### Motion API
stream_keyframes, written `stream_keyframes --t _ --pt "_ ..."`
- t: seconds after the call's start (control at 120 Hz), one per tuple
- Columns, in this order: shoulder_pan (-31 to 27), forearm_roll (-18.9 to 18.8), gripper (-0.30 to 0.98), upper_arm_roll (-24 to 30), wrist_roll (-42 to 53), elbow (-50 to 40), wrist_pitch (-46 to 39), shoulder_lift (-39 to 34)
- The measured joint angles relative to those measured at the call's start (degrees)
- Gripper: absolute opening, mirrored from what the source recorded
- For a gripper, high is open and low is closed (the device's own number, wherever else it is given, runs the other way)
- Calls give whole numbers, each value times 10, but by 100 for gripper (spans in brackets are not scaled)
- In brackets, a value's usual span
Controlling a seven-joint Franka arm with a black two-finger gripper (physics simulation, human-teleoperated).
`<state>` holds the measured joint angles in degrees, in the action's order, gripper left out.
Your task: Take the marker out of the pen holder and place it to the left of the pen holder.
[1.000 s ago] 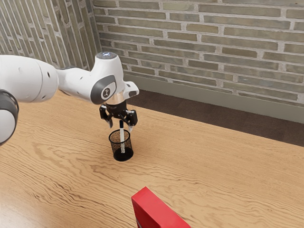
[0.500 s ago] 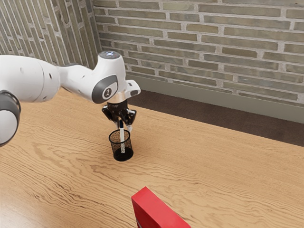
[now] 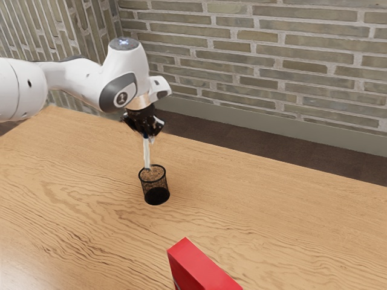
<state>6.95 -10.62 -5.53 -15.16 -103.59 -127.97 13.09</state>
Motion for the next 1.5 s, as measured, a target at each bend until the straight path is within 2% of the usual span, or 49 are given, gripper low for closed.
stream_keyframes --t 0.1,0.183,0.233,0.325,0.425,0.6,0.75,0.817,0.9,0.975,1.05,1.242,1.5 --pt "-4 -30 -7 -2 2 5 3 -23" --pt "-46 -43 -7 1 4 20 16 -6" --pt "-79 -41 -7 3 7 25 25 15" --pt "-158 -32 -7 39 22 35 42 63" --pt "-199 -28 -7 69 44 76 63 108" --pt "-236 -24 -7 96 98 152 92 181" --pt "-240 -11 27 99 144 166 103 191" --pt "-230 -9 38 96 161 163 106 156" --pt "-178 -6 48 75 176 141 106 47" --pt "-147 21 54 64 179 79 113 -62" --pt "-119 35 59 60 177 58 141 -122" --pt "-35 41 64 39 162 52 227 -168" --pt "-49 37 67 37 146 51 281 -172"
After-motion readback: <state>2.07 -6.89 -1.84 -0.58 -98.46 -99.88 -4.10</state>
